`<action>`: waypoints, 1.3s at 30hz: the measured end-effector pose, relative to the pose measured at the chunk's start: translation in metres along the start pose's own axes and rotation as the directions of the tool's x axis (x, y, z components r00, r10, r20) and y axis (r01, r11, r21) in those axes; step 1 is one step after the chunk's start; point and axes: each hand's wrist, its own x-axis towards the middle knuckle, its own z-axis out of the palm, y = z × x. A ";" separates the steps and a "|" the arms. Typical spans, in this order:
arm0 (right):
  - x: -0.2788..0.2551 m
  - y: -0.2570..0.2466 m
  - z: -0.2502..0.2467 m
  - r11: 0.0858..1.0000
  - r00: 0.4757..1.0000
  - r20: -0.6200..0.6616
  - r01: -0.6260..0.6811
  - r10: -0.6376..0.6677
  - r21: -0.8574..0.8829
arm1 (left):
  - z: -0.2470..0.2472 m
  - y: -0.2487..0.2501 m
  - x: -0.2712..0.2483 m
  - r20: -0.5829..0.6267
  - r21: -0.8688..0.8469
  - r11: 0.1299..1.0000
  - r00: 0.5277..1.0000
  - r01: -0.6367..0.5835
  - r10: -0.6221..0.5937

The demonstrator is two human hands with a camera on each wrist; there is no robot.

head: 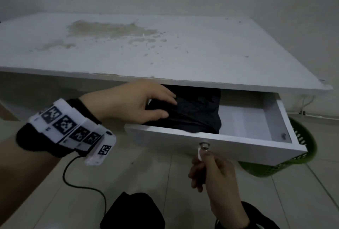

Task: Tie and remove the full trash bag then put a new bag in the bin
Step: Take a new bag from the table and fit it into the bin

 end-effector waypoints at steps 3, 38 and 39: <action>0.000 0.003 0.000 1.000 1.000 0.010 0.006 -0.006 -0.015 | 0.004 -0.005 0.009 0.257 0.064 0.996 0.963 0.062 -0.077; 0.010 -0.006 0.007 0.997 0.996 0.066 0.063 -0.060 -0.049 | -0.058 0.010 0.056 -0.220 0.304 0.853 0.903 0.423 -0.370; 0.014 -0.010 0.009 0.997 0.996 0.059 0.073 -0.071 -0.035 | -0.052 0.002 0.055 -0.205 0.271 0.854 0.894 0.444 -0.399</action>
